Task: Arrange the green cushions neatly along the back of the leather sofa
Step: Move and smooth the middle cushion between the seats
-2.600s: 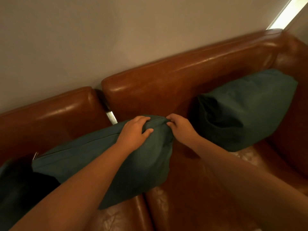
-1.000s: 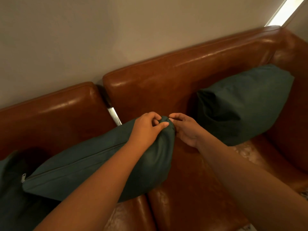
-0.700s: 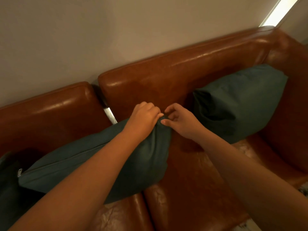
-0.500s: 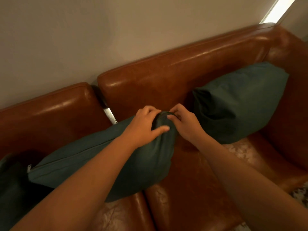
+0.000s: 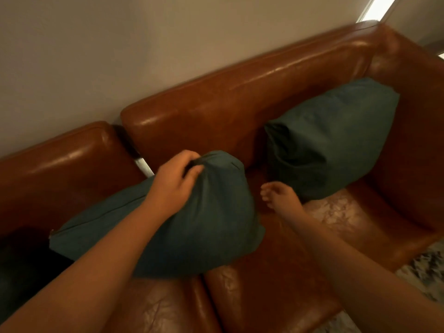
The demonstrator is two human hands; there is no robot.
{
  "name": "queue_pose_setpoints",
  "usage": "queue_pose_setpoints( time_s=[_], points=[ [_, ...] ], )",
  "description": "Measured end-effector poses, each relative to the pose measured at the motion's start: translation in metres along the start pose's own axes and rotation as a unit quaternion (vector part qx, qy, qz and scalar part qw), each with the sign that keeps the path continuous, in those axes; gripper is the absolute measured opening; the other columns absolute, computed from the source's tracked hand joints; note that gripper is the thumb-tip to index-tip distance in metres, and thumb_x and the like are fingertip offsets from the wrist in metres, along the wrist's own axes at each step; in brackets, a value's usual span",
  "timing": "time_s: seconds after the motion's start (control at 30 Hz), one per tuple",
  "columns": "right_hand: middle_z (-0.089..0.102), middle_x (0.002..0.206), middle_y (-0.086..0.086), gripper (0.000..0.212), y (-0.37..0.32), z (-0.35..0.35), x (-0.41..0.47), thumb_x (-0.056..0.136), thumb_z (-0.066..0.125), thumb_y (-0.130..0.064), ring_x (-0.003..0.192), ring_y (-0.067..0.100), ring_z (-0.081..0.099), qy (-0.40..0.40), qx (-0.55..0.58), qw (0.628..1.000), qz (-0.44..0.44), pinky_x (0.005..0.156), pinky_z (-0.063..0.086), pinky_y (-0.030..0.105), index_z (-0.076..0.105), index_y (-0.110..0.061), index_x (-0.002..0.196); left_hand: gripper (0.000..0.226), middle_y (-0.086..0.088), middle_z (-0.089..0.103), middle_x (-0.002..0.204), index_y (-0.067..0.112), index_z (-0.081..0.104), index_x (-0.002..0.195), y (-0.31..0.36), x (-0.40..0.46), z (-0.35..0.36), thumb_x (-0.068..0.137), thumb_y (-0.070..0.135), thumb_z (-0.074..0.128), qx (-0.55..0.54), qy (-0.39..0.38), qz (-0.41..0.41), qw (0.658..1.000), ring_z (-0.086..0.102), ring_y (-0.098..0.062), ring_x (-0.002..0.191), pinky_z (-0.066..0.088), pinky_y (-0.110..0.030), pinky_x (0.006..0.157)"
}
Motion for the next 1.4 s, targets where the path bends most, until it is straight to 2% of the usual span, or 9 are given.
queue_pose_setpoints(
  time_s=[0.2, 0.4, 0.53, 0.93, 1.1, 1.17, 1.27, 1.33, 1.4],
  points=[
    [0.051, 0.138, 0.005, 0.041, 0.022, 0.014, -0.003, 0.098, 0.042, -0.007, 0.130, 0.024, 0.044, -0.071, -0.127, 0.989, -0.018, 0.108, 0.035, 0.035, 0.044, -0.012, 0.139, 0.025, 0.013, 0.058, 0.082, 0.034, 0.050, 0.086, -0.028, -0.001, -0.042, 0.093, 0.011, 0.055, -0.085, 0.076, -0.115, 0.987, 0.054, 0.009, 0.074, 0.041, -0.010, 0.071],
    [0.054, 0.118, 0.009, 0.026, 0.018, 0.017, 0.003, 0.096, 0.050, -0.020, 0.112, 0.030, 0.048, -0.018, -0.287, 0.955, -0.073, 0.095, 0.040, 0.038, 0.063, -0.014, 0.119, 0.026, 0.012, 0.055, 0.082, 0.037, 0.048, 0.082, -0.031, -0.002, -0.055, 0.093, 0.014, 0.057, -0.028, 0.098, -0.149, 0.984, 0.053, 0.010, 0.069, 0.041, -0.011, 0.067],
    [0.056, 0.116, 0.013, 0.026, 0.021, 0.017, -0.001, 0.093, 0.054, -0.010, 0.109, 0.031, 0.052, -0.043, -0.324, 0.938, -0.119, 0.093, 0.040, 0.034, 0.065, -0.008, 0.116, 0.021, 0.010, 0.058, 0.084, 0.034, 0.049, 0.084, -0.031, -0.009, -0.054, 0.093, 0.017, 0.057, 0.001, 0.117, -0.177, 0.977, 0.061, -0.015, 0.081, 0.047, -0.036, 0.075],
    [0.063, 0.089, -0.001, 0.009, 0.045, 0.008, -0.032, 0.097, 0.052, -0.020, 0.086, 0.014, 0.060, 0.123, 0.028, 0.990, -0.060, 0.074, 0.048, 0.031, 0.060, -0.018, 0.093, 0.014, -0.007, 0.050, 0.096, 0.006, 0.049, 0.106, -0.032, -0.001, -0.038, 0.094, 0.012, 0.047, 0.048, 0.220, -0.231, 0.946, 0.050, -0.024, 0.090, 0.030, -0.024, 0.072],
    [0.060, 0.082, -0.004, 0.011, 0.051, 0.033, -0.044, 0.088, 0.060, -0.012, 0.072, 0.012, 0.058, 0.102, -0.028, 0.990, -0.098, 0.065, 0.047, 0.034, 0.055, -0.021, 0.092, 0.060, -0.021, 0.046, 0.126, 0.003, 0.052, 0.121, 0.025, 0.014, -0.024, 0.062, -0.004, 0.045, 0.168, 0.295, -0.028, 0.940, 0.037, -0.030, 0.121, 0.023, -0.031, 0.108],
    [0.057, 0.078, -0.005, 0.013, 0.048, 0.038, -0.046, 0.085, 0.060, -0.007, 0.066, 0.009, 0.052, 0.116, -0.038, 0.986, -0.110, 0.063, 0.043, 0.030, 0.054, -0.019, 0.087, 0.056, -0.018, 0.052, 0.127, 0.005, 0.060, 0.117, 0.057, 0.022, 0.008, 0.063, -0.003, 0.045, 0.176, 0.216, 0.116, 0.953, 0.043, -0.031, 0.121, 0.029, -0.041, 0.109],
    [0.054, 0.082, 0.000, 0.012, 0.038, 0.044, -0.052, 0.077, 0.058, -0.001, 0.072, 0.008, 0.050, 0.157, -0.048, 0.957, -0.239, 0.066, 0.039, 0.021, 0.060, -0.011, 0.083, 0.040, -0.014, 0.065, 0.110, 0.004, 0.068, 0.105, 0.079, 0.025, 0.082, 0.074, 0.009, 0.042, 0.186, -0.081, 0.262, 0.943, 0.059, -0.033, 0.103, 0.044, -0.044, 0.093],
    [0.055, 0.088, 0.002, 0.013, 0.038, 0.044, -0.056, 0.076, 0.057, 0.001, 0.076, 0.007, 0.053, 0.157, -0.042, 0.949, -0.271, 0.067, 0.042, 0.018, 0.064, -0.005, 0.085, 0.038, -0.010, 0.059, 0.123, 0.009, 0.060, 0.119, 0.068, 0.021, 0.119, 0.085, 0.016, 0.044, 0.287, -0.335, 0.195, 0.876, 0.051, -0.030, 0.118, 0.034, -0.042, 0.104],
    [0.055, 0.086, 0.001, 0.010, 0.043, 0.041, -0.059, 0.076, 0.062, 0.002, 0.075, 0.005, 0.053, 0.168, -0.039, 0.944, -0.280, 0.067, 0.042, 0.015, 0.064, -0.006, 0.080, 0.030, -0.004, 0.056, 0.127, 0.015, 0.057, 0.119, 0.043, 0.013, 0.134, 0.093, 0.020, 0.044, 0.365, -0.427, 0.162, 0.812, 0.046, -0.023, 0.124, 0.023, -0.038, 0.110]
  ],
)
Point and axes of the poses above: each hand's wrist, its own x-axis towards the middle knuckle, its own z-axis out of the palm, y = z × x, the point moved 1 cm from there along x, towards the middle knuckle
